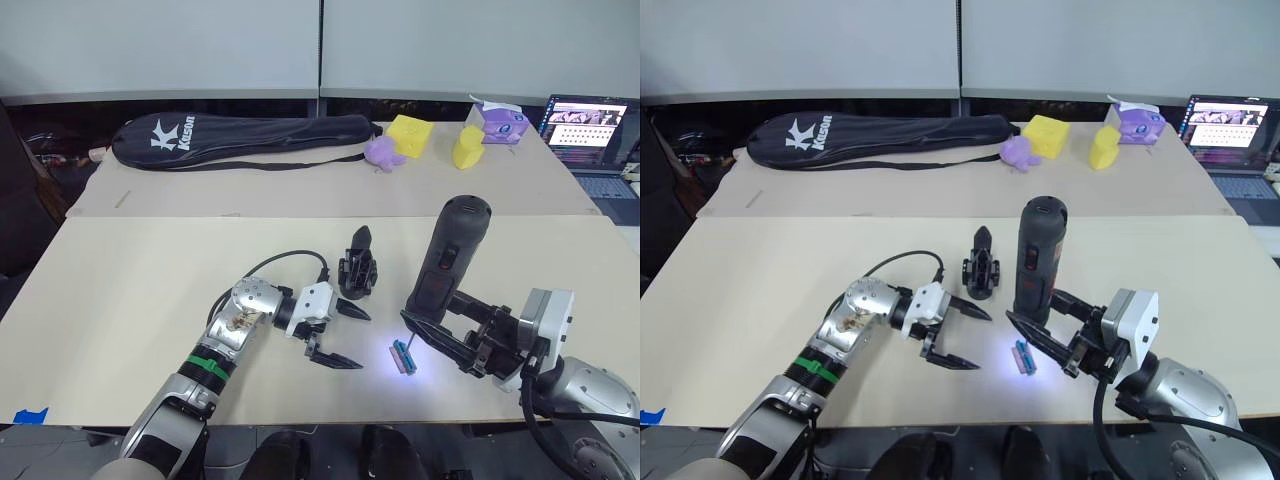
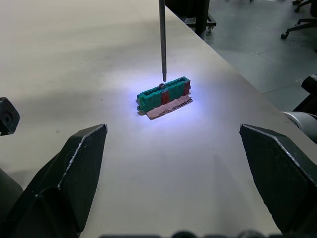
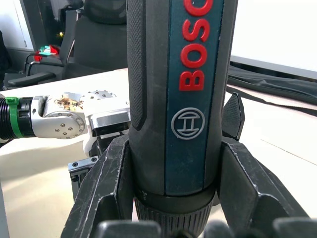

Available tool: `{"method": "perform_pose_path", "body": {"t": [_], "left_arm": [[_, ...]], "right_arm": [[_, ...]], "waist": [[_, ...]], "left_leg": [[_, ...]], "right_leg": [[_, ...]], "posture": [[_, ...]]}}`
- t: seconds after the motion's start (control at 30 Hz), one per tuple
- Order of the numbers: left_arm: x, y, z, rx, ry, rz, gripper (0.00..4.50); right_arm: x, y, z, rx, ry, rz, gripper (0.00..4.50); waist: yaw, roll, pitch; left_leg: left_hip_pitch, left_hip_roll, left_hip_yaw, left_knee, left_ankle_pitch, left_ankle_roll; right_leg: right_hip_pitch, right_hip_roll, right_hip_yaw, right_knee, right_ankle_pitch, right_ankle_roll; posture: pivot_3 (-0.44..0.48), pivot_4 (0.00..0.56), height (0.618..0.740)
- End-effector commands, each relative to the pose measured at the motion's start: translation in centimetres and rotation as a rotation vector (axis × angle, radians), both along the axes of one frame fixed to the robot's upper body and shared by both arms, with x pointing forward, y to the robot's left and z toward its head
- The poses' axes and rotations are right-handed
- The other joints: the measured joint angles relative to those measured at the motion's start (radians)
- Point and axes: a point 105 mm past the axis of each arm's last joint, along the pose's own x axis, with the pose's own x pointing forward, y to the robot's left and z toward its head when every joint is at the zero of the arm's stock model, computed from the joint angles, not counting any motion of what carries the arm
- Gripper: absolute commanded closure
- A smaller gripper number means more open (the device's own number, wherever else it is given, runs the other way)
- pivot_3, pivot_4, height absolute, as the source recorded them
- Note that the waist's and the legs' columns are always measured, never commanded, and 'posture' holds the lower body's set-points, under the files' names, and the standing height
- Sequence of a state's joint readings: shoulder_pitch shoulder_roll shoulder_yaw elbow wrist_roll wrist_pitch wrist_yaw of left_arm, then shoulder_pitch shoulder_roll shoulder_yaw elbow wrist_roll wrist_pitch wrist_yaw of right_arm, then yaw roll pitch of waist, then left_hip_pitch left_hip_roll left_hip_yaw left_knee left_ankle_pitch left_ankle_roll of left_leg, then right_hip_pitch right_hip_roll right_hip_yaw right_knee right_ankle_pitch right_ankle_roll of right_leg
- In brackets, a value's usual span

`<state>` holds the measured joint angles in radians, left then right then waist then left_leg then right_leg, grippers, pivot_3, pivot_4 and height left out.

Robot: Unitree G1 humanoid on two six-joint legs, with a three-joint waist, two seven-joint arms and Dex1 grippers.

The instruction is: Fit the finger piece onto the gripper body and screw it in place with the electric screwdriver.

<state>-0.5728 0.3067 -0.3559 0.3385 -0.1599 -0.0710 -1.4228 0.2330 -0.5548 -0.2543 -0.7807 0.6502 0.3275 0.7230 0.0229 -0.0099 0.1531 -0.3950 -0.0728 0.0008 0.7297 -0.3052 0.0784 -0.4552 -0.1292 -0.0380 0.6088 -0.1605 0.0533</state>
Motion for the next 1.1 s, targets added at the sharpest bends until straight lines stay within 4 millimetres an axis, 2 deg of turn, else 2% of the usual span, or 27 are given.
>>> {"method": "perform_pose_path", "body": {"t": [0.03, 1.1], "left_arm": [[0.08, -0.28, 0.75, -0.023, -0.038, -0.013, 0.00], [0.46, -0.35, 0.79, -0.025, -0.051, -0.003, 0.00]], "right_arm": [[-0.50, 0.11, 1.60, 0.005, -0.093, 0.012, 2.59], [-0.15, 0.14, 1.10, 0.002, -0.072, 0.006, 2.59]], "waist": [[0.000, 0.000, 0.000], [0.000, 0.000, 0.000]], "left_leg": [[0.000, 0.000, 0.000, 0.000, 0.000, 0.000], [0.000, 0.000, 0.000, 0.000, 0.000, 0.000]], "right_leg": [[0.000, 0.000, 0.000, 0.000, 0.000, 0.000], [0.000, 0.000, 0.000, 0.000, 0.000, 0.000]], "posture": [[0.000, 0.150, 0.723], [0.000, 0.150, 0.723]]}}
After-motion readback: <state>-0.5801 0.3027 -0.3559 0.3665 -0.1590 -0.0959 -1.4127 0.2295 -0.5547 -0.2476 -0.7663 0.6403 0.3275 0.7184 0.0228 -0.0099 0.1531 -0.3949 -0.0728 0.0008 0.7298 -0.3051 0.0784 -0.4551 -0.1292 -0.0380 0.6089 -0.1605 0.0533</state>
